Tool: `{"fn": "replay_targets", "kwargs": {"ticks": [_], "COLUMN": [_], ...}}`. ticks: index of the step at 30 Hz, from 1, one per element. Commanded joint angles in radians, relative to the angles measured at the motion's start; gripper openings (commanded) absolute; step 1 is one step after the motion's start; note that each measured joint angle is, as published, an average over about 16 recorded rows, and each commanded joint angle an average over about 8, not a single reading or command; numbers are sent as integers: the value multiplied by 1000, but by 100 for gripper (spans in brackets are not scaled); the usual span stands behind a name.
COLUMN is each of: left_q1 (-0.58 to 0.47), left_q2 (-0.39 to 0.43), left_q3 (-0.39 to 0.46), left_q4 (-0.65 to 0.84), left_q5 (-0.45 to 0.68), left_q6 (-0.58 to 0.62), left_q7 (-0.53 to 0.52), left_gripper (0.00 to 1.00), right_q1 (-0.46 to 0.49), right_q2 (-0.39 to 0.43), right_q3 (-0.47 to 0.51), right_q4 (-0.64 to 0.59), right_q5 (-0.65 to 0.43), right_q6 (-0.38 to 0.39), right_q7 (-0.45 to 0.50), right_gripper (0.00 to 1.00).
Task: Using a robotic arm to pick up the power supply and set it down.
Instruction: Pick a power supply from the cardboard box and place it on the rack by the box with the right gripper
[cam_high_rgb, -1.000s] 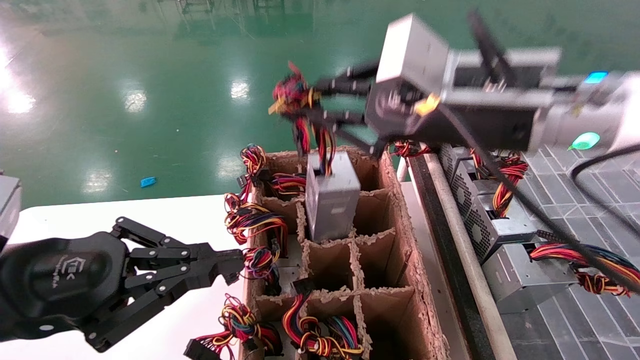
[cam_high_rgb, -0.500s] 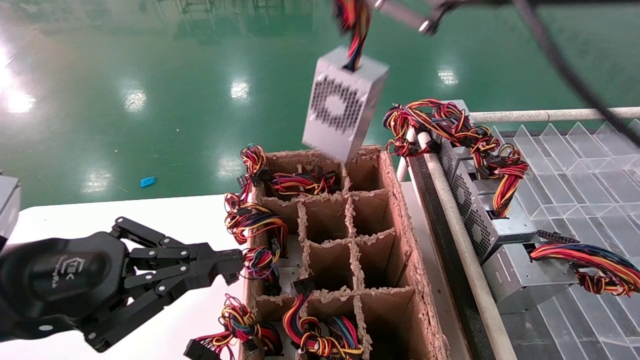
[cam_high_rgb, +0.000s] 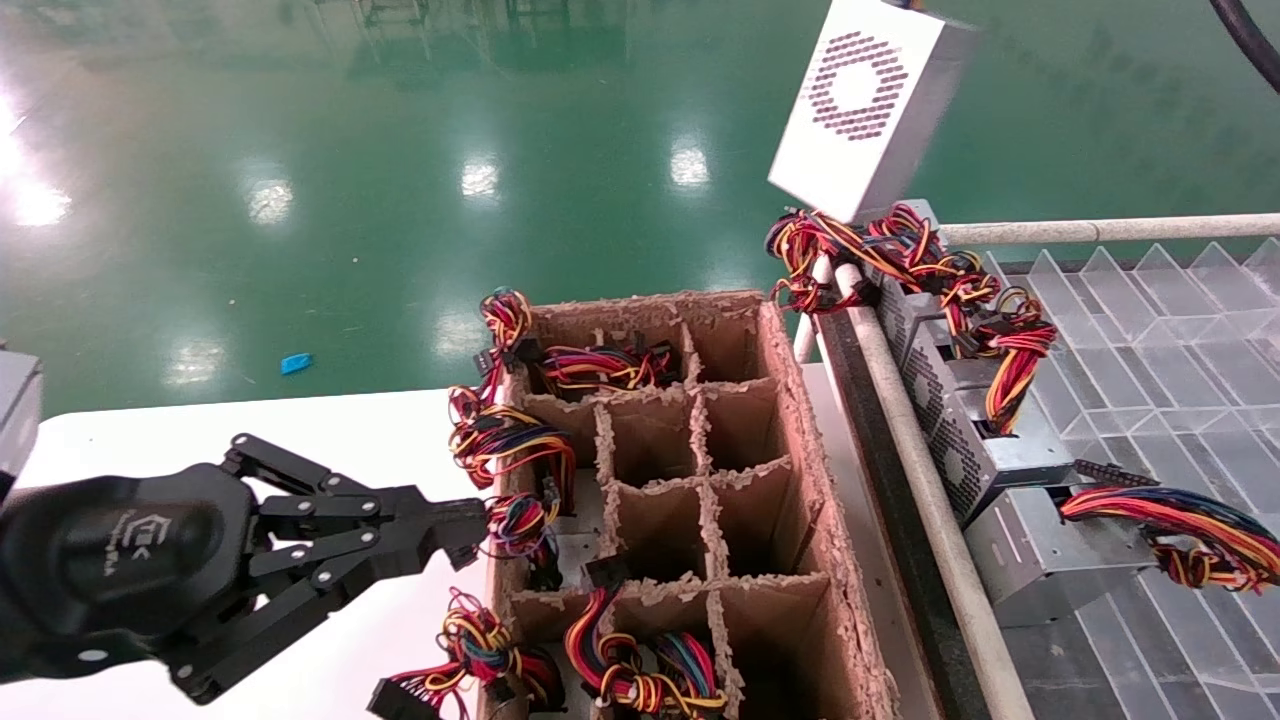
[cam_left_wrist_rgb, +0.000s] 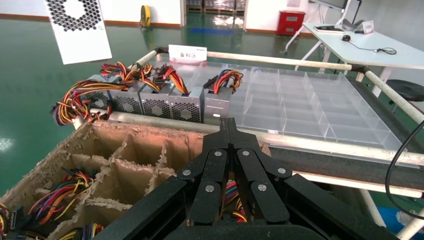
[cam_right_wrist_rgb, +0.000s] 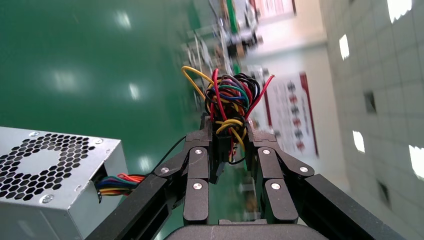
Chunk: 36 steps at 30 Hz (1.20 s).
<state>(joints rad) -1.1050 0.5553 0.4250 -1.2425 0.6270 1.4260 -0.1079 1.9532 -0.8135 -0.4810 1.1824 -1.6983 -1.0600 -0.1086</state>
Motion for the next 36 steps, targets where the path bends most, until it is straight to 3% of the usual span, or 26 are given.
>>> {"fn": "replay_targets", "kwargs": {"ticks": [1, 17, 36], "left_q1": [0, 0, 0], "left_q2": [0, 0, 0], "left_q3": [0, 0, 0], "left_q4": [0, 0, 0], "left_q5": [0, 0, 0], "left_q6": [0, 0, 0], "left_q7": [0, 0, 0], "left_gripper": [0, 0, 0], "right_q1": [4, -11, -58], "right_q2": [9, 16, -60], "right_q3": [-3, -13, 8], "right_q4": [-15, -318, -640], "right_q5": [-34, -169, -100], "right_q6": [20, 180, 265], "right_q7": [-14, -97, -253], "right_gripper": [0, 0, 0]}}
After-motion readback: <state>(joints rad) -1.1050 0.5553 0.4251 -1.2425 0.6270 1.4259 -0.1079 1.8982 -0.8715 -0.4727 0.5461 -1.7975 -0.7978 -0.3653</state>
